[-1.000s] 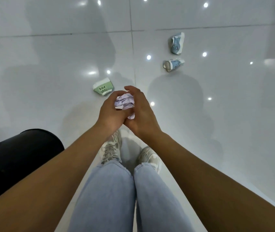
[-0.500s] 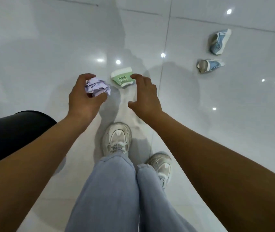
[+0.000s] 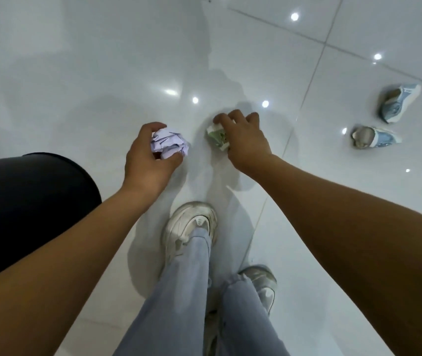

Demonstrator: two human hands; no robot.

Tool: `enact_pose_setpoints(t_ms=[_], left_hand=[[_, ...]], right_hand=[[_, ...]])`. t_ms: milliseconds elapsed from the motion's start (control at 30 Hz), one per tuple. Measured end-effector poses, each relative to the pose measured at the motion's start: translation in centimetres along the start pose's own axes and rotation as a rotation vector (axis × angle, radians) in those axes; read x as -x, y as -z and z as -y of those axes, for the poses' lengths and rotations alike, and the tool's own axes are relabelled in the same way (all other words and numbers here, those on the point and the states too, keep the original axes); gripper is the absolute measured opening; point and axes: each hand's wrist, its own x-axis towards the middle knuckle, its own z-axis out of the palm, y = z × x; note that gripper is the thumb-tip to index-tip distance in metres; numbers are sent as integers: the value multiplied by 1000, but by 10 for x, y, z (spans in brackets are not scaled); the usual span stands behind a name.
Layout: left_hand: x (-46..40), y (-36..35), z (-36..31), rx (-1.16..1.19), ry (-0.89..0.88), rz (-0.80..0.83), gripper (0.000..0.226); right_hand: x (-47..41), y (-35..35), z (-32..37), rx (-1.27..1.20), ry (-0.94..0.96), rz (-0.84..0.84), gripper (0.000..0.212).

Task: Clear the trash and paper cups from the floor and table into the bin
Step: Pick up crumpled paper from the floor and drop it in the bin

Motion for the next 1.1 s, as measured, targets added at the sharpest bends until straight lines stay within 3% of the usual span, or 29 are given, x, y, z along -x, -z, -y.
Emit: enact_pose_setpoints(t_ms=[200,433,833,1100], left_hand=[[23,10,-24,102,0,-4,35],[104,74,-84,305,35,-61,37],[286,215,-139,464,114,-415,38],[364,285,-124,437,240,-531,47]], right_hand=[[27,13,19,-107,-45,-26,61],[109,88,93,-160,56,-55,60],[265,202,266,-136,266,-23,62],[338,208,343,-87,360,63,61]])
